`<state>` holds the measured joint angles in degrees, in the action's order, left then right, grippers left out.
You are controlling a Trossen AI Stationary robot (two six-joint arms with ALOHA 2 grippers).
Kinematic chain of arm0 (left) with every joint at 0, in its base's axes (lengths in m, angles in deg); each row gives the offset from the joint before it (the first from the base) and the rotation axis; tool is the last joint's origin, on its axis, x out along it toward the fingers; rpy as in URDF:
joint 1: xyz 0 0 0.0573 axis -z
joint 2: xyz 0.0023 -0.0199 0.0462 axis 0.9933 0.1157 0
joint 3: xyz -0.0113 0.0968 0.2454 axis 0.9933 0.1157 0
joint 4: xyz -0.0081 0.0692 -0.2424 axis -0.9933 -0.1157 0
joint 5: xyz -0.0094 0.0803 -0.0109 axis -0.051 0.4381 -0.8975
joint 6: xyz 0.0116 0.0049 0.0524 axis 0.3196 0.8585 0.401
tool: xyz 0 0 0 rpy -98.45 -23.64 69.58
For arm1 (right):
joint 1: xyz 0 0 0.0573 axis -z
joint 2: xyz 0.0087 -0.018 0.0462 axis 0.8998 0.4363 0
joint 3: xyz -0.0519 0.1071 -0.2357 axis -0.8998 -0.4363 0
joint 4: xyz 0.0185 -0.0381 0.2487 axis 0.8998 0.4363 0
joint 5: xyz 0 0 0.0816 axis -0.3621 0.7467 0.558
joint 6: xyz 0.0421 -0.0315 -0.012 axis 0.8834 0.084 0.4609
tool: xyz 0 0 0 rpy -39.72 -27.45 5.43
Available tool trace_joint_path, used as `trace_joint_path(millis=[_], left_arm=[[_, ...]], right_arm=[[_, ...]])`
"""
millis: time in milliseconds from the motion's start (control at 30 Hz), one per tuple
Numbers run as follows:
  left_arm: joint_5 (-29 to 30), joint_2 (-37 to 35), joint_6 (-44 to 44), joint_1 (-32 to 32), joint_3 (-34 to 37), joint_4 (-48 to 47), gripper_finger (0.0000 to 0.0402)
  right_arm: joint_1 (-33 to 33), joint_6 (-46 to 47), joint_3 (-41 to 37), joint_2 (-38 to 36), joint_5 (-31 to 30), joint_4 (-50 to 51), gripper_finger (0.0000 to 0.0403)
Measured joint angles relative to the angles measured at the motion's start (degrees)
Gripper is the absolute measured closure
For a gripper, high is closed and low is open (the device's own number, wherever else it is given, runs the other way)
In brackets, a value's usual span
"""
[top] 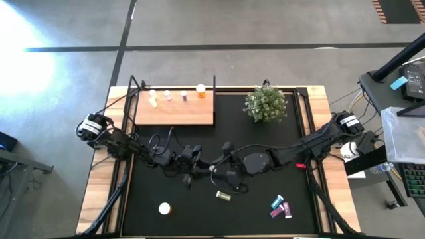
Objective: Pick and place medicine bottles onto shelf by color
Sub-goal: Put the top pink medicine bottle on the shelf aligned with the other pink medicine bottle
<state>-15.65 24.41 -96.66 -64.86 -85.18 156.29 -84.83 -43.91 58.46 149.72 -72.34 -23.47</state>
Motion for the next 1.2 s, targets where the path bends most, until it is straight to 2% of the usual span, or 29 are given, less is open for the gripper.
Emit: trace_joint_path(millis=[233, 633, 700, 833, 900, 1067, 1200], left_arm=[[-4.4, 0.0, -0.04, -0.13, -0.08, -0.1, 0.0295], [-3.9, 0.0, 0.36, -0.15, -0.17, -0.08, 0.0295], [-3.75, 0.0, 1.74, -0.26, -0.34, 0.21, 0.0295], [-3.67, -0.92, 5.8, -0.5, -0.41, 0.73, 0.0295], [-3.67, -1.81, 9.4, -0.5, -0.41, 2.97, 0.0295], [-4.14, -3.56, 20.08, -0.5, -0.58, 8.48, 0.0295], [-4.96, -2.25, 24.77, -0.39, -1.38, 12.16, 0.0295]], right_arm=[[-0.03, -1.1, -0.18, -0.04, 0.02, 0.73, 0.017], [-0.05, 1.39, -0.18, -0.04, 2.8, 0.78, 0.017], [-0.37, 1.37, -0.17, -0.19, 0.99, 1.24, 0.017], [-3.08, -1.28, -0.24, -2.87, -15.55, 4.58, 0.017], [-4.19, 1.05, -0.24, -4.36, -20.93, 6.65, 0.017], [-3.79, 11.16, -2.74, -4.88, -16.62, 4.24, 0.017], [-3.96, 9.46, -6.8, -3.53, -14.72, -12.03, 0.017]])
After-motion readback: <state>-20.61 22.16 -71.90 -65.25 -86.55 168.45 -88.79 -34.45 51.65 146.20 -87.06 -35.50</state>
